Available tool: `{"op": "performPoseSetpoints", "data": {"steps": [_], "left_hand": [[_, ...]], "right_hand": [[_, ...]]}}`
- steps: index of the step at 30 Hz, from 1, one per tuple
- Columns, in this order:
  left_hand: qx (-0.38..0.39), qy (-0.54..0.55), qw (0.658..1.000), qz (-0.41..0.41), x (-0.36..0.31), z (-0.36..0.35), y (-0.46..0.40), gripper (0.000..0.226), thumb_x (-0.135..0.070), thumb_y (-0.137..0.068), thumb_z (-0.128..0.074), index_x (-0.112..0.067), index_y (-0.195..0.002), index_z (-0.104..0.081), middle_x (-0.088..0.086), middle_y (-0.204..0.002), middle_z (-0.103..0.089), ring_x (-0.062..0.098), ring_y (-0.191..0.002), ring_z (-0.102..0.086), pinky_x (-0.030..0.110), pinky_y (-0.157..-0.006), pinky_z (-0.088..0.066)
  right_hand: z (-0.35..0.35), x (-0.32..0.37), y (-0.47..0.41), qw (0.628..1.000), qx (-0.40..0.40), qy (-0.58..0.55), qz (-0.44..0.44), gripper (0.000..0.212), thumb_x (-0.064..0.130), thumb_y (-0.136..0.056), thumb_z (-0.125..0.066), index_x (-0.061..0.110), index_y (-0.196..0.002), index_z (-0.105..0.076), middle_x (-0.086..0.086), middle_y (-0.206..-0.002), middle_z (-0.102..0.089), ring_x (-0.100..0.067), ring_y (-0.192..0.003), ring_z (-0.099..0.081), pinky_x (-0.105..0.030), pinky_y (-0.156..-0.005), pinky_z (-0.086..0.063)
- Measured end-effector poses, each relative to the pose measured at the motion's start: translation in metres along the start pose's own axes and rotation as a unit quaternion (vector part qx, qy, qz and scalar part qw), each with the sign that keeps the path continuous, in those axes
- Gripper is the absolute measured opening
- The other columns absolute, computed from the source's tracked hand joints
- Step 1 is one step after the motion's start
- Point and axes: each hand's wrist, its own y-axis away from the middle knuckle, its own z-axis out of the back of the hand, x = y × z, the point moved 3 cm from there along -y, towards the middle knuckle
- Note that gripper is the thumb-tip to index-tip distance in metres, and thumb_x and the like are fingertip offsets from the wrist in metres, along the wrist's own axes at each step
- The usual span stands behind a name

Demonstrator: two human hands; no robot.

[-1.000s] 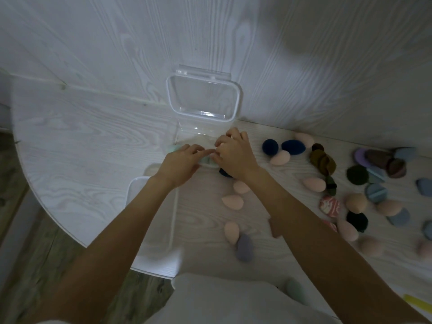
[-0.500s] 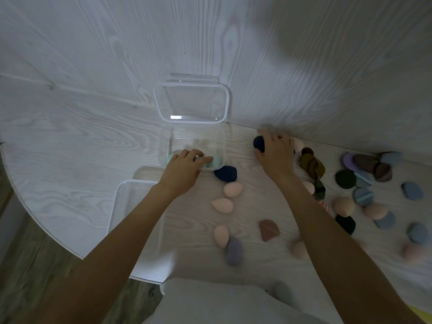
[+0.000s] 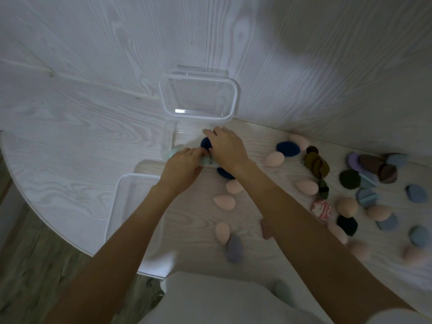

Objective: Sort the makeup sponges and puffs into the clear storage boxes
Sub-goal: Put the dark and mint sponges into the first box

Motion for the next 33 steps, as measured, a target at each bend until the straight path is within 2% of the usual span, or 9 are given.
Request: {"op": "performPoseSetpoints", "data": {"steps": [3,7,10,14,17,19,22,26,33], "left_hand": [[-0.009,0.029,1.000,0.008,0.002,0.000,0.000,0.032,-0.007,-0.075,-0.070,-0.005,-0.106,-0.060,0.010,-0.100,-0.064,0.027,-0.087,-0.060,0.027,-0.062,-0.041],[0.006,0.020,1.000,-0.003,0.005,0.005,0.000,0.036,-0.011,-0.072,-0.074,-0.007,-0.106,-0.062,0.010,-0.109,-0.060,0.029,-0.099,-0.055,0.038,-0.069,-0.052],[0.009,-0.031,0.999,-0.026,0.010,0.017,0.002,0.047,-0.024,-0.069,-0.077,-0.013,-0.113,-0.062,0.007,-0.112,-0.062,0.029,-0.106,-0.054,0.041,-0.080,-0.050],[0.026,-0.075,0.997,0.008,0.025,0.031,0.009,0.061,-0.039,-0.071,-0.075,-0.020,-0.125,-0.055,0.006,-0.124,-0.057,0.029,-0.116,-0.050,0.045,-0.102,-0.030],[0.056,-0.083,0.994,0.036,0.034,0.028,0.017,0.057,-0.037,-0.077,-0.070,-0.021,-0.129,-0.052,0.006,-0.127,-0.055,0.028,-0.117,-0.051,0.050,-0.108,-0.021],[0.057,-0.085,0.994,0.031,0.035,0.027,0.019,0.052,-0.030,-0.079,-0.070,-0.019,-0.126,-0.054,0.008,-0.122,-0.058,0.031,-0.114,-0.052,0.050,-0.103,-0.029],[0.042,-0.077,0.996,0.017,0.031,0.026,0.019,0.043,-0.021,-0.078,-0.072,-0.016,-0.119,-0.060,0.010,-0.110,-0.064,0.034,-0.103,-0.056,0.046,-0.089,-0.041],[0.020,-0.062,0.998,0.015,0.024,0.024,0.020,0.037,-0.018,-0.077,-0.074,-0.016,-0.113,-0.064,0.010,-0.102,-0.066,0.034,-0.095,-0.057,0.043,-0.079,-0.046],[0.004,-0.053,0.998,0.035,0.012,0.017,0.020,0.032,-0.019,-0.076,-0.073,-0.018,-0.108,-0.066,0.008,-0.095,-0.067,0.032,-0.088,-0.059,0.040,-0.074,-0.044]], "right_hand": [[-0.004,-0.002,0.004,0.997,-0.072,0.029,0.005,0.026,-0.009,-0.052,-0.072,0.005,-0.069,-0.059,-0.009,-0.059,-0.056,-0.025,-0.059,-0.053,-0.026,-0.052,-0.036],[-0.008,-0.010,0.005,0.992,-0.073,0.101,-0.002,0.018,0.005,-0.053,-0.076,0.014,-0.058,-0.061,0.001,-0.053,-0.054,-0.019,-0.063,-0.050,-0.026,-0.064,-0.026],[-0.005,-0.018,0.005,0.995,-0.048,0.086,0.001,0.009,0.017,-0.071,-0.068,0.018,-0.079,-0.071,0.001,-0.070,-0.064,-0.022,-0.081,-0.050,-0.028,-0.071,-0.019],[0.009,-0.023,0.019,0.998,-0.046,-0.018,-0.025,0.044,0.024,-0.082,-0.058,0.018,-0.126,-0.054,0.000,-0.097,-0.067,-0.025,-0.104,-0.046,-0.032,-0.078,-0.019],[0.019,-0.032,0.045,0.984,-0.129,-0.090,-0.082,0.044,0.017,-0.080,-0.060,0.017,-0.124,-0.053,0.002,-0.092,-0.067,-0.023,-0.102,-0.049,-0.030,-0.079,-0.019],[0.018,-0.038,0.067,0.975,-0.149,-0.117,-0.118,0.037,0.015,-0.079,-0.061,0.015,-0.115,-0.055,0.001,-0.091,-0.066,-0.023,-0.099,-0.050,-0.027,-0.077,-0.018],[0.003,-0.040,0.091,0.968,-0.109,-0.148,-0.169,0.028,0.017,-0.077,-0.065,0.014,-0.102,-0.053,0.001,-0.092,-0.060,-0.022,-0.094,-0.048,-0.027,-0.075,-0.020],[-0.021,-0.031,0.097,0.973,-0.011,-0.145,-0.179,0.051,0.032,-0.072,-0.071,0.016,-0.115,-0.049,0.000,-0.108,-0.058,-0.022,-0.105,-0.044,-0.031,-0.080,-0.023],[-0.021,-0.034,0.082,0.974,-0.042,-0.084,-0.206,0.049,0.026,-0.076,-0.066,0.014,-0.123,-0.054,-0.013,-0.100,-0.060,-0.031,-0.095,-0.050,-0.036,-0.077,-0.034]]}}
